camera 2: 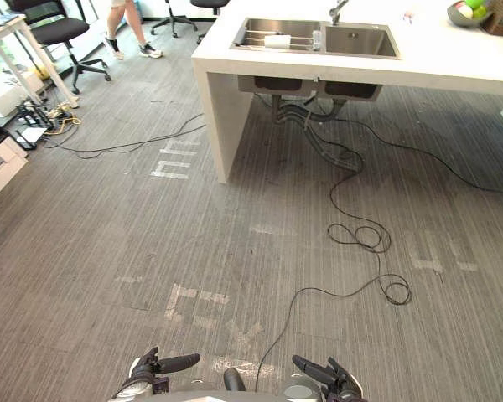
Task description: Walk over to the sink, pick up the cup, carry it to the dishwasher, place the cup inside the dishwasher, then close the dishwasher door
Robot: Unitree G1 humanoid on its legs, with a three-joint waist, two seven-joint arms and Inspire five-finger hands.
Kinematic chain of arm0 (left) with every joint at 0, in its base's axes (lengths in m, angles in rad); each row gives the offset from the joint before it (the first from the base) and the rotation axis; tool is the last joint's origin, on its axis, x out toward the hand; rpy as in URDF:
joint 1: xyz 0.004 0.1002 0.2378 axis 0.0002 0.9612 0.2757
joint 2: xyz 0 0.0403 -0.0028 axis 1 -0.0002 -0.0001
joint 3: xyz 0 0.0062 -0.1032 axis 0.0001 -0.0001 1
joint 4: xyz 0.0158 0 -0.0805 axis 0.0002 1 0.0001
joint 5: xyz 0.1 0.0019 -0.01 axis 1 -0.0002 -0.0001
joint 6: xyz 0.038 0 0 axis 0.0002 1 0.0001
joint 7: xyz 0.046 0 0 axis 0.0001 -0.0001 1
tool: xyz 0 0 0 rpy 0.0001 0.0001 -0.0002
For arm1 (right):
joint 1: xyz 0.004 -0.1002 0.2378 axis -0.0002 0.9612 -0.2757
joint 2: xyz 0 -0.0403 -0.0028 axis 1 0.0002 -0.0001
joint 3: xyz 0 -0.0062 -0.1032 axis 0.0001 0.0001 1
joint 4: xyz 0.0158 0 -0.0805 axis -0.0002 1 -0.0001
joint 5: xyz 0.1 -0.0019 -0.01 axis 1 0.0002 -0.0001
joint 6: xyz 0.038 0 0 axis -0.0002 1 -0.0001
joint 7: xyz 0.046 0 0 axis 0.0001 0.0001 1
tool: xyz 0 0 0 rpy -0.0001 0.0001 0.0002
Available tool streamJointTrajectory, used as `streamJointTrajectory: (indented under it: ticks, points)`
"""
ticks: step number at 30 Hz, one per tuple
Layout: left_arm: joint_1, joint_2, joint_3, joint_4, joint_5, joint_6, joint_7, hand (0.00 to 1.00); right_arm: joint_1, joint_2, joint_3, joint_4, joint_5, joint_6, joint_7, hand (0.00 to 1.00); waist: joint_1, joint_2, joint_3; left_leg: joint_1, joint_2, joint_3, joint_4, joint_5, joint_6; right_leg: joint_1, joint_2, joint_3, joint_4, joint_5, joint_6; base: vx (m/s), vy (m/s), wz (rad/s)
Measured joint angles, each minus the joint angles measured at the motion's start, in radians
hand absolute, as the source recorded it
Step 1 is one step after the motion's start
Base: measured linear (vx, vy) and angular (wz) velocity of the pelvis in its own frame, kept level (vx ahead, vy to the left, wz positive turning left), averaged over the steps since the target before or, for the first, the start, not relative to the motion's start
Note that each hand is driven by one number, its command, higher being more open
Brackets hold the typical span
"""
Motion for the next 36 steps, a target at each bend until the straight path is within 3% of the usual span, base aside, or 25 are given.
streamJointTrajectory:
  ticks: [2,5,7,13,16,25,27,28,30,31,32,33,34,35,36]
  points:
    - [-0.003,0.002,-0.008,0.004,0.010,0.003,0.001,1.00,-0.003,0.001,0.001,-0.004,0.020,-0.006,-0.012,1.00,-0.006,0.000,0.001,0.006,0.002,0.003,-0.008,0.015,0.026,-0.036,-0.015,0.001,0.080,-0.001,-0.001,0.14,-0.043,-0.10]
    - [-0.014,0.012,-0.036,0.019,0.007,0.007,0.000,1.00,-0.003,0.008,0.000,-0.007,0.035,-0.010,-0.027,1.00,-0.011,-0.002,0.002,0.029,0.024,-0.017,-0.006,0.018,0.030,-0.050,-0.017,0.003,0.138,-0.002,-0.009,0.12,-0.098,0.16]
    - [-0.023,0.018,-0.038,0.030,0.007,0.006,-0.002,1.00,-0.010,0.018,0.001,-0.017,0.036,-0.013,-0.033,1.00,-0.008,-0.019,-0.001,0.029,0.022,-0.023,-0.006,0.018,0.016,-0.045,-0.012,0.025,0.053,0.029,-0.017,0.08,-0.154,0.05]
    - [-0.038,0.017,-0.040,0.071,-0.037,-0.015,-0.007,1.00,-0.010,0.031,-0.039,0.002,0.065,0.006,-0.036,1.00,-0.009,-0.012,0.001,0.048,0.069,-0.004,-0.057,0.054,-0.036,0.035,0.094,0.031,-0.146,0.074,-0.047,0.01,-0.154,-0.12]
    - [-0.038,0.019,-0.039,0.077,-0.077,-0.014,-0.008,1.00,-0.005,0.031,-0.042,0.010,0.069,0.006,-0.035,1.00,-0.009,-0.011,0.002,0.053,0.080,0.002,-0.064,0.059,-0.044,0.052,0.120,0.043,-0.194,0.103,-0.055,0.00,-0.093,-0.15]
    - [-0.038,0.025,-0.029,0.107,-0.192,-0.035,-0.008,1.00,-0.006,0.042,-0.068,0.020,0.068,0.006,-0.023,1.00,-0.009,-0.013,0.003,0.062,0.087,0.007,-0.045,0.049,-0.061,0.087,0.139,0.080,-0.258,0.137,-0.057,-0.03,-0.021,-0.07]
    - [-0.038,0.028,-0.019,0.098,-0.219,-0.039,-0.010,1.00,-0.017,0.041,-0.054,0.009,0.069,0.016,-0.022,1.00,-0.003,-0.022,0.009,0.019,0.104,0.016,0.062,-0.002,-0.102,0.058,0.120,0.095,-0.198,0.100,-0.064,-0.03,-0.048,-0.11]
    - [-0.039,0.029,-0.019,0.088,-0.225,-0.039,-0.010,1.00,-0.023,0.037,-0.046,-0.005,0.070,0.024,-0.022,1.00,0.000,-0.021,0.012,-0.006,0.118,0.020,0.117,-0.027,-0.101,0.040,0.112,0.100,-0.167,0.078,-0.069,-0.04,-0.087,-0.16]
    - [-0.037,0.033,-0.014,0.043,-0.230,-0.045,-0.015,1.00,-0.036,0.011,-0.003,-0.049,0.080,0.033,-0.023,1.00,0.006,-0.010,0.045,-0.107,0.204,0.031,0.410,-0.137,-0.090,-0.014,0.103,0.121,-0.019,-0.010,-0.083,-0.06,-0.101,-0.18]
    - [-0.037,0.038,-0.002,0.028,-0.228,-0.046,-0.019,1.00,-0.045,0.005,0.011,-0.052,0.082,0.033,-0.024,1.00,0.007,-0.011,0.057,-0.134,0.230,0.027,0.499,-0.148,-0.084,-0.023,0.102,0.128,0.018,-0.030,-0.089,-0.08,-0.092,-0.19]
    - [-0.037,0.040,0.018,0.000,-0.227,-0.046,-0.027,1.00,-0.056,0.000,0.030,-0.072,0.090,0.033,-0.030,1.00,0.010,-0.006,0.083,-0.200,0.281,-0.018,0.687,-0.139,-0.075,-0.029,0.103,0.136,0.078,-0.066,-0.100,-0.07,-0.077,-0.21]
    - [-0.035,0.037,0.020,-0.030,-0.227,-0.047,-0.037,1.00,-0.061,-0.009,0.038,-0.098,0.107,0.030,-0.033,1.00,0.012,0.016,0.105,-0.268,0.320,-0.091,0.845,-0.091,-0.076,-0.019,0.119,0.141,0.106,-0.086,-0.110,-0.05,-0.077,-0.21]
    - [-0.034,0.037,0.020,-0.045,-0.228,-0.046,-0.044,1.00,-0.064,-0.013,0.042,-0.108,0.118,0.026,-0.037,1.00,0.012,0.021,0.117,-0.305,0.333,-0.116,0.918,-0.052,-0.085,-0.004,0.127,0.146,0.106,-0.090,-0.115,0.03,-0.044,-0.23]
    - [-0.035,0.038,0.021,-0.073,-0.228,-0.049,-0.061,1.00,-0.071,-0.016,0.044,-0.128,0.142,0.024,-0.046,1.00,0.014,0.026,0.138,-0.349,0.335,-0.139,0.976,-0.055,-0.114,0.016,0.126,0.156,0.106,-0.095,-0.123,0.09,-0.022,-0.24]
    - [-0.031,0.035,0.020,-0.094,-0.230,-0.050,-0.076,1.00,-0.082,-0.021,0.044,-0.137,0.156,0.023,-0.060,1.00,0.015,0.027,0.150,-0.370,0.312,-0.123,0.923,-0.088,-0.146,0.032,0.118,0.166,0.099,-0.096,-0.129,0.10,-0.011,-0.24]
